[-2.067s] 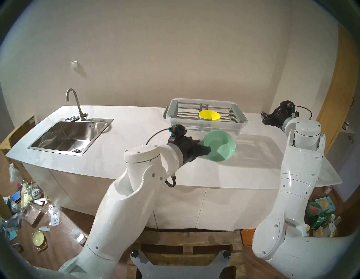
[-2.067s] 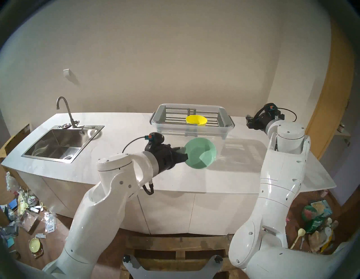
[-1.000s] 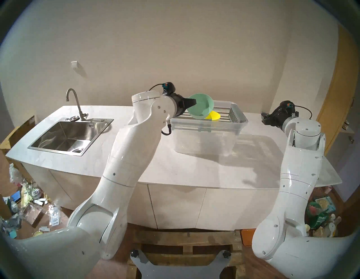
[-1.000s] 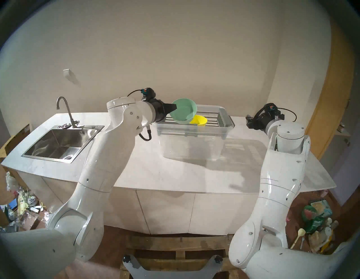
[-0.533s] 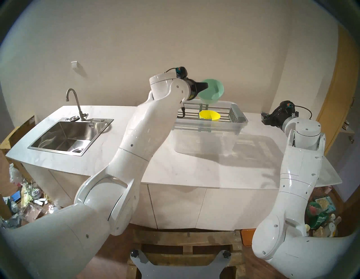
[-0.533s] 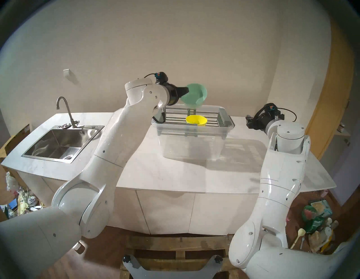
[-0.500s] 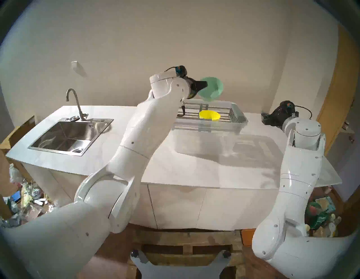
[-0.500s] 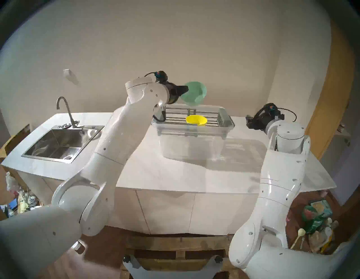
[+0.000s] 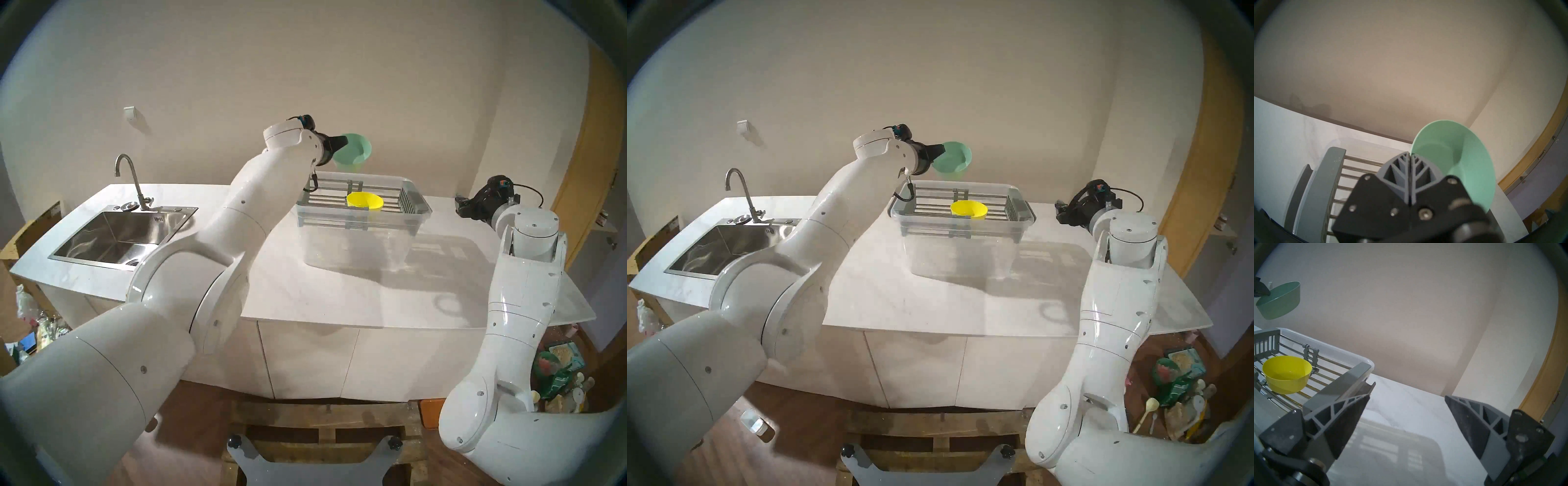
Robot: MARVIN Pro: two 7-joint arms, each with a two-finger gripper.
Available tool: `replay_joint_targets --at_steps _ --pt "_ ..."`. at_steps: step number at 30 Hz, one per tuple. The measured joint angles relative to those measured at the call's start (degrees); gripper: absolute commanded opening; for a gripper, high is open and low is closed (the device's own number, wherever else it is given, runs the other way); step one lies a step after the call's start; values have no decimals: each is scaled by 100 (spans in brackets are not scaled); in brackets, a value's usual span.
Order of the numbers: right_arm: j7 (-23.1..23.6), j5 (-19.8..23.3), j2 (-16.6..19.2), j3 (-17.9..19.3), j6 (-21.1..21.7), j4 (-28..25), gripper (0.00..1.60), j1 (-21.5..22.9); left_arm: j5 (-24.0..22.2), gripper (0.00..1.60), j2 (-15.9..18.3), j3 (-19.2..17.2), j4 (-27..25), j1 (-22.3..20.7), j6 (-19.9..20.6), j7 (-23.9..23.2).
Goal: Place the plate or bowl neatly into the plate slot of the drying rack
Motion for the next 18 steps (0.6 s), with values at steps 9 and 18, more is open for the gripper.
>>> replay_joint_targets --at_steps 9,18 --pt "-2 0 2 0 1 1 160 0 -57 0 -298 37 1490 -413 -283 -374" --pt "-1 0 2 -1 1 1 160 0 -58 0 -489 86 1669 -425 -371 -545"
